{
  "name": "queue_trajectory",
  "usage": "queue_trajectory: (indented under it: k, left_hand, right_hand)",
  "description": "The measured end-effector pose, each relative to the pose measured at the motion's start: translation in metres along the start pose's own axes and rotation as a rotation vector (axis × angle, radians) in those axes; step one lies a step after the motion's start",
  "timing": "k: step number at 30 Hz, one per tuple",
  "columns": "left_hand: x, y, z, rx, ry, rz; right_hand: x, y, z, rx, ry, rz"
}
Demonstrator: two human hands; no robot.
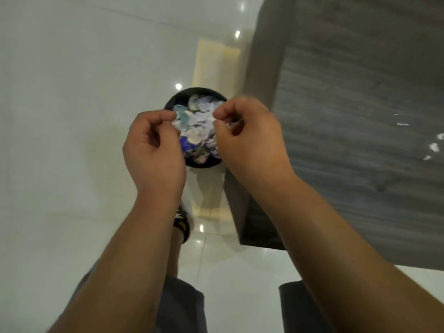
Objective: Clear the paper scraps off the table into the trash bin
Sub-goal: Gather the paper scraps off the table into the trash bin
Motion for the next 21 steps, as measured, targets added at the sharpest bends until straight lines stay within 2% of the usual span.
queue_trajectory:
  k: [4,8,12,16,21]
  left_hand:
    - [-0.047,-0.017,0.017,-0.084,0.006,-0.062]
    - [-0.066,-0.027,0.023,-0.150,0.050,0.019]
    - [-0.067,-0.035,0.024,-0.212,0.126,0.063]
    - [-0.053,-0.028,0.028,-0.264,0.109,0.197]
    - [-0.026,-0.017,0.020,-0.217,0.085,0.223]
  right_hand:
    - [0.043,-0.025,-0.002,0.127,0.108,0.073]
    - [0.068,-0.042,-0.019,0.276,0.168,0.201]
    - [0.075,-0.044,-0.022,0.268,0.183,0.150]
    - [0.074,-0.037,-0.020,0.224,0.213,0.182]
    - [0.035,-0.017,-0.016,0.156,0.153,0.129]
Point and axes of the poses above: each hand's wrist, its own y-axis away from the middle knuckle, its own x-axis out of the palm, z = x × y, the point moved 4 cm from there along -y, towards the middle knuckle, and after that the axes turned 6 degrees about z, right-handed, at the moved point
